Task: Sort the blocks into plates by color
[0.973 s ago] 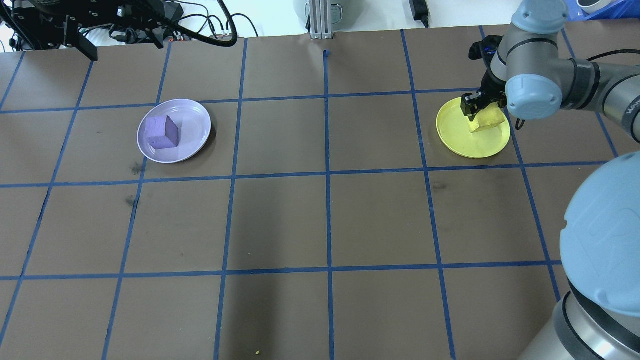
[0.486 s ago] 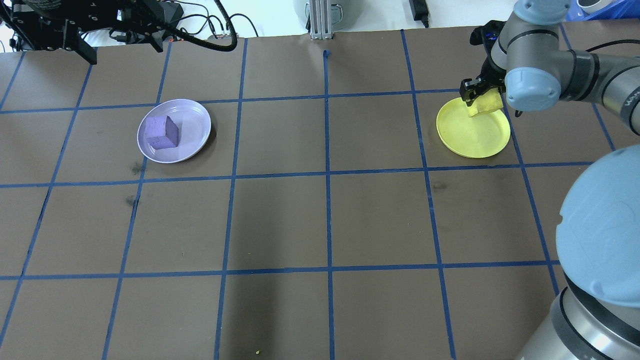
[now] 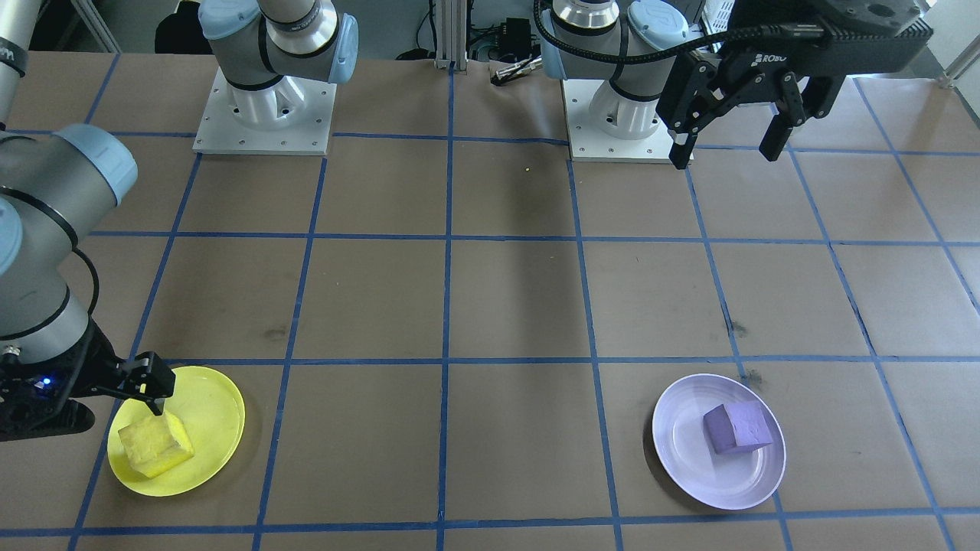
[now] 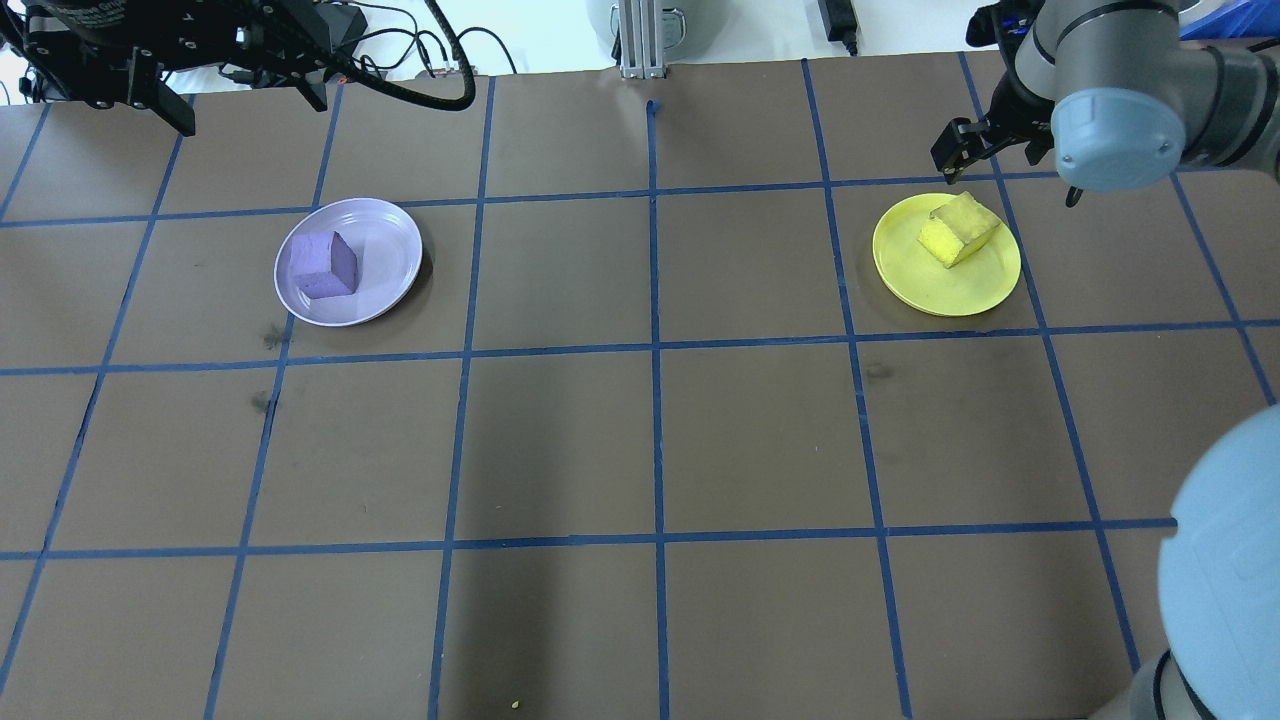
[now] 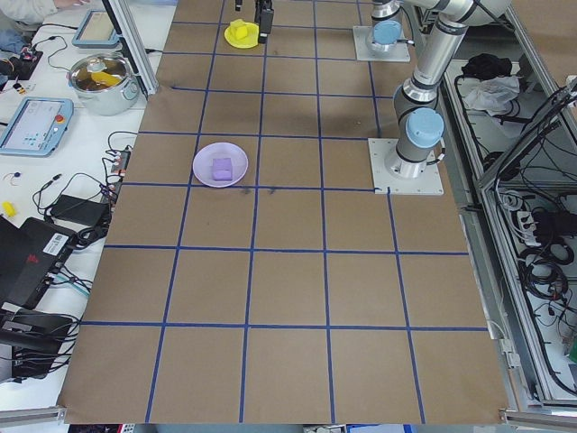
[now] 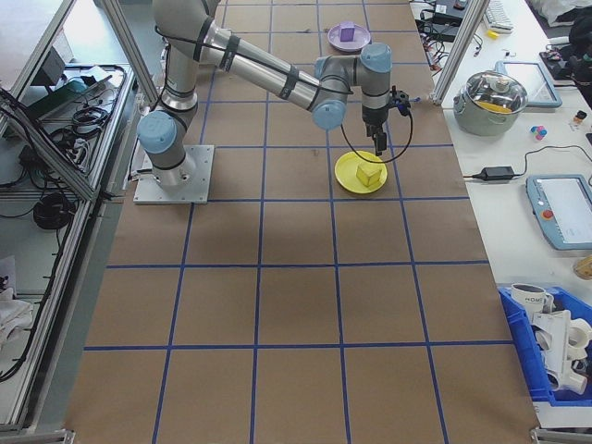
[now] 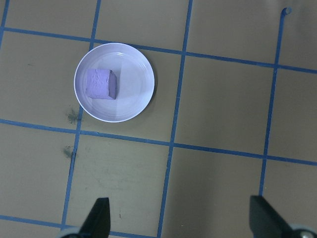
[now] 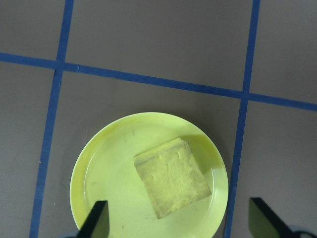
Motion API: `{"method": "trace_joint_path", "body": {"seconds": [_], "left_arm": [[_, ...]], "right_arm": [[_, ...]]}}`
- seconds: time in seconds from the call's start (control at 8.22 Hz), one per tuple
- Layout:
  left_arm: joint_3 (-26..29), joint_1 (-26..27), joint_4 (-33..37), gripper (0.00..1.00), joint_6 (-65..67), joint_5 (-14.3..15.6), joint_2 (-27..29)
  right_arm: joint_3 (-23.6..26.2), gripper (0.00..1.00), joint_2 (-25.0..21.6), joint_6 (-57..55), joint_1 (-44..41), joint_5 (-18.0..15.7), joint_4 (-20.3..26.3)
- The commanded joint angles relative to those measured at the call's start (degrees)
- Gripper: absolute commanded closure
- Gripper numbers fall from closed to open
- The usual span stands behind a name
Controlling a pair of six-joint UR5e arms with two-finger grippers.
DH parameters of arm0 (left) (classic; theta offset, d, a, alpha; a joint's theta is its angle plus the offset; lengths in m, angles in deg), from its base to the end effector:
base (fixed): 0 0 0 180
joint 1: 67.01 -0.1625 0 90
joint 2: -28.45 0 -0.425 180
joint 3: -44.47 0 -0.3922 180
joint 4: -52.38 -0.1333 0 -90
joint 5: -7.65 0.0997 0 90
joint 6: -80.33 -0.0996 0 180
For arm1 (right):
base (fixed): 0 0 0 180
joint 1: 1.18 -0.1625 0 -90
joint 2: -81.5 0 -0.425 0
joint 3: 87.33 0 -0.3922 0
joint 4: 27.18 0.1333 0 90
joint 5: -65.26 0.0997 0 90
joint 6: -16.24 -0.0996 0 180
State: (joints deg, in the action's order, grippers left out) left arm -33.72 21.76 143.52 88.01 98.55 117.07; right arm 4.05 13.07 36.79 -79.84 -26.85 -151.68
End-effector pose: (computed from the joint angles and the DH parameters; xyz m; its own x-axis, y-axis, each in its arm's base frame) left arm -0.1212 -0.4926 0.6003 -0.9878 -0.1552 0.0127 -0.1544 0.9657 -0.2089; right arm 0.0022 -0.6481 0.3273 -0.9837 -0.1464 0.1041 -0.1630 0.9710 -0.1748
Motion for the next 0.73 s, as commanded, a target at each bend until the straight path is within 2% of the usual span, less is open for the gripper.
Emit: {"method": "trace_joint_path", "body": {"seconds": [0.0, 0.12, 0.36, 0.49, 0.61], "left_arm": [[0.0, 0.0, 0.0, 0.0, 0.0, -0.1, 0.0], [0.0, 0.0, 0.0, 0.0, 0.0, -0.1, 0.0], [-0.1, 0.0, 0.0, 0.0, 0.0, 0.2, 0.0], [-0.1, 0.0, -0.1, 0.0, 0.1, 0.2, 0.2], [-0.1, 0.0, 0.0, 0.0, 0.1, 0.0, 0.0]], "right_arm": [[0.0, 0.0, -9.9, -0.2, 0.0, 0.1, 12.3], [0.5, 0.0, -14.1, -0.5, -0.1, 0.3, 17.0], [1.2, 0.0, -23.8, -14.4, -2.8, 0.4, 25.3], [1.4, 0.0, -26.0, -15.4, -6.7, 0.3, 28.0], [1.7, 0.0, -26.0, -15.5, -7.9, 0.2, 29.0]]}}
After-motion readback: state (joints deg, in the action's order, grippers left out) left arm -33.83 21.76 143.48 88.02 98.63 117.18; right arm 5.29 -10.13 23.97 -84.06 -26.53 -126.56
